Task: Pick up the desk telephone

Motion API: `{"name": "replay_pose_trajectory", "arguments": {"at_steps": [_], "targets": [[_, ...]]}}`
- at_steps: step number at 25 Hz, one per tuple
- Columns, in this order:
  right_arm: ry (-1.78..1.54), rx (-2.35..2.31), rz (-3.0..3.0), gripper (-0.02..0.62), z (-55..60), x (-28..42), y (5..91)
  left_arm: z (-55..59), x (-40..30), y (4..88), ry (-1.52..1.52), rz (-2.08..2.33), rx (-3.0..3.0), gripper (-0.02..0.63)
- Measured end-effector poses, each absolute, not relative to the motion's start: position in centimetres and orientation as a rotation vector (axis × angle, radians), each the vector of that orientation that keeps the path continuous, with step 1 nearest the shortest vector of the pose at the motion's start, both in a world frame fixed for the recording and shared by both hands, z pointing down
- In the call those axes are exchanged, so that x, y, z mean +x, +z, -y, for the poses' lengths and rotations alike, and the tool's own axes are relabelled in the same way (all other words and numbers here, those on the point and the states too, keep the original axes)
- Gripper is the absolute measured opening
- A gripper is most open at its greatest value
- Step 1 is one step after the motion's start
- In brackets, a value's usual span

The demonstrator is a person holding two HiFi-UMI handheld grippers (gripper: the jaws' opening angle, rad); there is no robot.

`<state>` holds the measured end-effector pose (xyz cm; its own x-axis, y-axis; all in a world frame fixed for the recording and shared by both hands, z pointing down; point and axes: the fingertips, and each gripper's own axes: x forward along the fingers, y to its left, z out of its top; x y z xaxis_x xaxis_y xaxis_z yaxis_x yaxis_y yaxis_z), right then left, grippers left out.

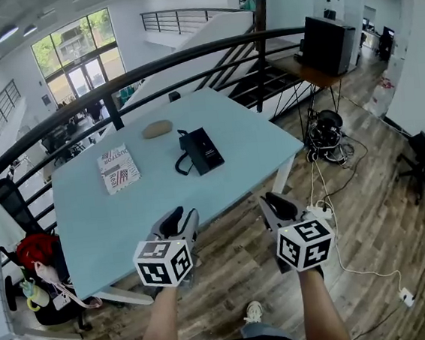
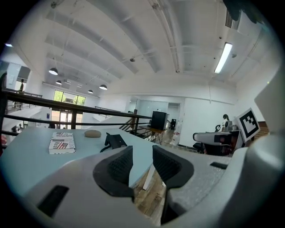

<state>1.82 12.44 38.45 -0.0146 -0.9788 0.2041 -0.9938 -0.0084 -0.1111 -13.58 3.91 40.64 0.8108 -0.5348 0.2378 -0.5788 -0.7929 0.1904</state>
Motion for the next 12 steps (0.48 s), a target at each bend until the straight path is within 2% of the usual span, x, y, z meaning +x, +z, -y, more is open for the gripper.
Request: {"name": "replay_pose_trajectory", "arguments": {"at_steps": [12], "targets": [[0.362, 2.101, 2.216, 0.111, -7.9, 9.3, 38.8, 0.1, -7.2, 40.6, 0.233, 0.957, 2.689, 0.215]]}}
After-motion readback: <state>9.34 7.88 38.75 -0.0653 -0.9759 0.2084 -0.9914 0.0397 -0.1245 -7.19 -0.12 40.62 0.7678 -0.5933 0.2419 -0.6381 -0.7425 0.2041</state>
